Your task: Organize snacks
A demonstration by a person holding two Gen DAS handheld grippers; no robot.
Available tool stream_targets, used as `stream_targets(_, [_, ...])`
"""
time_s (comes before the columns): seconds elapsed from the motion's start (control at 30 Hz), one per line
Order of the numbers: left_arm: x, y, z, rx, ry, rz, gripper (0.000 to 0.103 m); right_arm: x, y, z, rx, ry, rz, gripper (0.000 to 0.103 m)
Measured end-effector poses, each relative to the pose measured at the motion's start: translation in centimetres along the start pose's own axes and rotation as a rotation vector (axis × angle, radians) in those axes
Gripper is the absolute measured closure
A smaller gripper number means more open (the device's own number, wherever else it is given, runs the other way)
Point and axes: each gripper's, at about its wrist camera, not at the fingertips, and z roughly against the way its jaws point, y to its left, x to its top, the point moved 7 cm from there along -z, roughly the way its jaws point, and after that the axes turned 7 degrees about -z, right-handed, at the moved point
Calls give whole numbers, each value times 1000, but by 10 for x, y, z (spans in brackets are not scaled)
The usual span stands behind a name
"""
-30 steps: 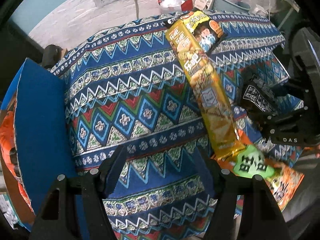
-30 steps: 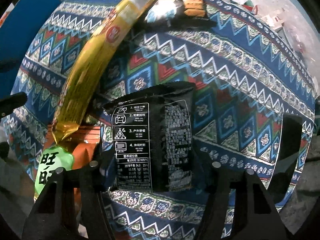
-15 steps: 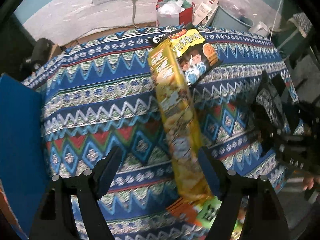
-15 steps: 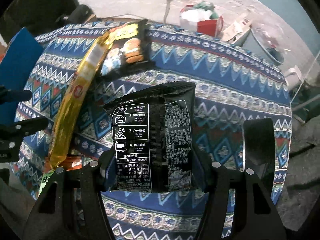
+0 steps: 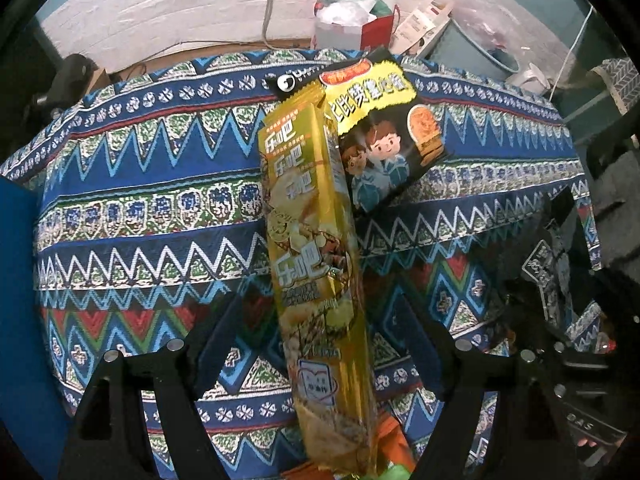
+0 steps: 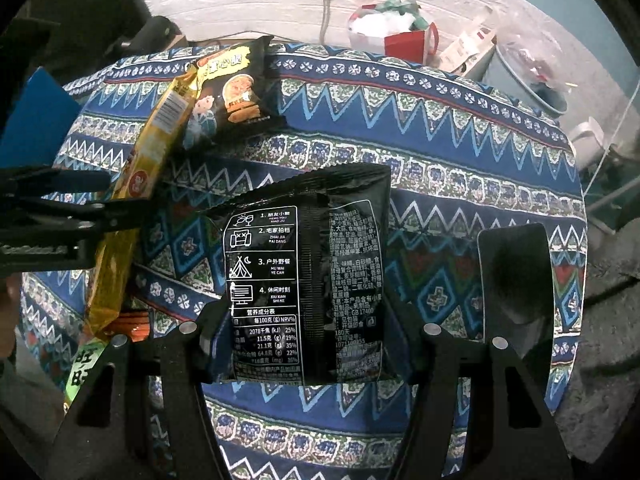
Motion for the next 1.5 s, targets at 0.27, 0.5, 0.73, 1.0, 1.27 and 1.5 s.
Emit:
stream_targets(0.27, [-1,-11,-12,26,-26,-37,58,4,3,1,8,-9,3,40])
stream_targets(0.5, [-12,1,-2,59,-41,-35,66,9,11,7,8,-27,17,40])
stream_targets(0.73, [-21,17,18,111,-68,-53,66,14,22,16,1,-53,32,40])
stream_targets(1.0, [-36,35,59,160,-123,-67,66,17,45,30,6,-88,67,40])
stream_targets(1.27, [-47,51,96,194,-182,-66,66,18,71,53,23,-136,102,40])
stream_targets(1.5, [-58,65,132,227,-242,-63,66,20,92,75,48,-180,123,40])
